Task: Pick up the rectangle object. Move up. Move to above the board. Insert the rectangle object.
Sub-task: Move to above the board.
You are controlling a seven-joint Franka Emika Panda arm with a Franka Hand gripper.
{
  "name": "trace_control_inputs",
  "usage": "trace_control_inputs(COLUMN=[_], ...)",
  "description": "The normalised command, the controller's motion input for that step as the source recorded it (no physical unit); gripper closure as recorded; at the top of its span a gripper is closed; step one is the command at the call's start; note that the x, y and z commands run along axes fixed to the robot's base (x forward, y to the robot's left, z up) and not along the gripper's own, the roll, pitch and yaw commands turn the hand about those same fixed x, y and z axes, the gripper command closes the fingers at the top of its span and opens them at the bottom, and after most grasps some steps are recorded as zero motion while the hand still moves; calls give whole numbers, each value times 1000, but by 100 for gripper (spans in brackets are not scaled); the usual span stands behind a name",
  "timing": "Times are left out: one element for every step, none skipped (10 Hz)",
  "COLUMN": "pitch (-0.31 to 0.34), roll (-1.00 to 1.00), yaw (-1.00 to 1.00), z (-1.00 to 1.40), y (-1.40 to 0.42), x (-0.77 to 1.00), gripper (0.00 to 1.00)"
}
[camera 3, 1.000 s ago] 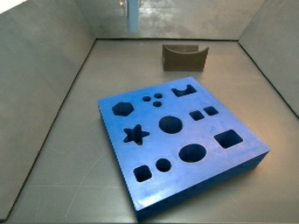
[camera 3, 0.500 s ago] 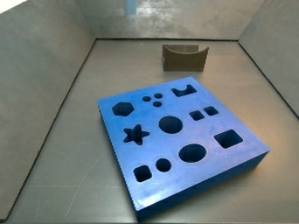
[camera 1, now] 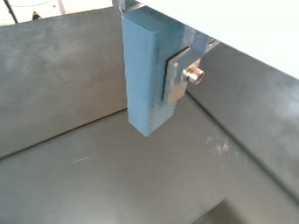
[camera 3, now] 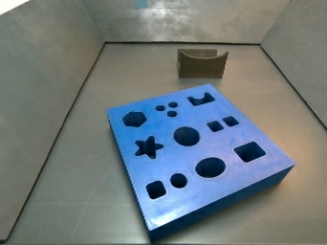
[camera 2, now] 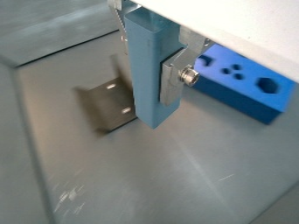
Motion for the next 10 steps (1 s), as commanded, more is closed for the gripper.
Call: trace_control_inputs(pitch=[93,128,171,175,160,145,117,108,102,95], roll=[-195,-237,-297,-275,-207,-154,-45,-3,9,19], yaw=[-1000,-1000,-1000,-517,-198,-99,-11,20,11,12], z=[-92,-94,-96,-97,-97,-95,-93,-93,-93,-79], y=[-1000,-1000,-1000,-1000,-1000,-1000,-1000,-1000,-1000,-934], x=[151,159,167,174,183,190,201,208,234,231], gripper=[100,100,100,100,100,100,100,100,100,100])
